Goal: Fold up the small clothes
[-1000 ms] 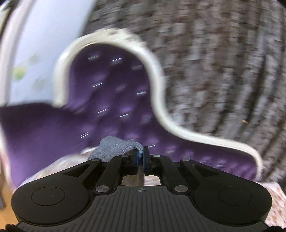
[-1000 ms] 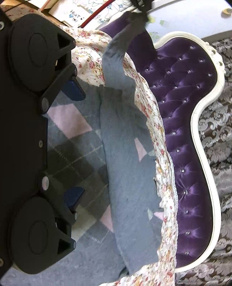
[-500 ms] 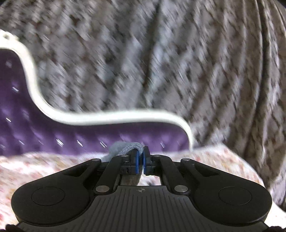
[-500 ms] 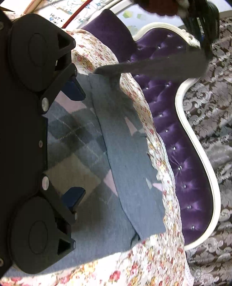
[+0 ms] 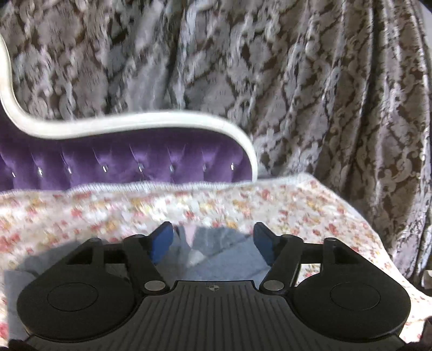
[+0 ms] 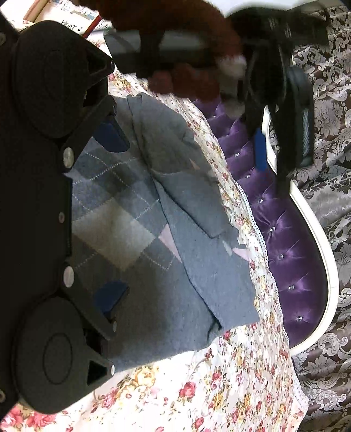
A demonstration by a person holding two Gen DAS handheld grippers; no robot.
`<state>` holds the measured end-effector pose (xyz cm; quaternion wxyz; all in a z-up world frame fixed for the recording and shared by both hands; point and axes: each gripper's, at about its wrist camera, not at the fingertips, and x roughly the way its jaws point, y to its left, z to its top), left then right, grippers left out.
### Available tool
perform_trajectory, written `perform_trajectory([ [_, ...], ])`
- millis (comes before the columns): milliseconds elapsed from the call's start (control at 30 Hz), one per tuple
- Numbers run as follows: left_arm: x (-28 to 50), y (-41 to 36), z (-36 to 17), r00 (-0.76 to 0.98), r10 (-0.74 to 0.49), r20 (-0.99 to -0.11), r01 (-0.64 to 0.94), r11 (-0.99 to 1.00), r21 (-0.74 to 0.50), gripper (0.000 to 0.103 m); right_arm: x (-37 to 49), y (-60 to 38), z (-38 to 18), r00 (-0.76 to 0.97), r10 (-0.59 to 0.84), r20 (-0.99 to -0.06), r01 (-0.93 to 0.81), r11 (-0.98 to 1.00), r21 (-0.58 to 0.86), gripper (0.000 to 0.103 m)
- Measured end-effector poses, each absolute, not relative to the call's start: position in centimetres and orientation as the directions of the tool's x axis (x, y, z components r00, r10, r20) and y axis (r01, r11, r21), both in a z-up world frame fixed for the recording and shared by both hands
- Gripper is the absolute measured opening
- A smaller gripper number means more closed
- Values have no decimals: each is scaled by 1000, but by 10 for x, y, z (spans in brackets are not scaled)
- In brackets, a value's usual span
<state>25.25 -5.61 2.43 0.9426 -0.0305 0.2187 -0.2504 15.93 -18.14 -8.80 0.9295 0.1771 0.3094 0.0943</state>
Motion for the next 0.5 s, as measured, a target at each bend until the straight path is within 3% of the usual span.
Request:
perform_trajectory([
  [200,237,-5,16,851,-364,-380,331,932,-150,68,170,-178,-84,790,286,-542,-80,925,372,103],
  [500,253,57,-62,800,-24,-600,4,999,-34,68,195,-158,-69,796,266,-543,-133,953,272,102],
])
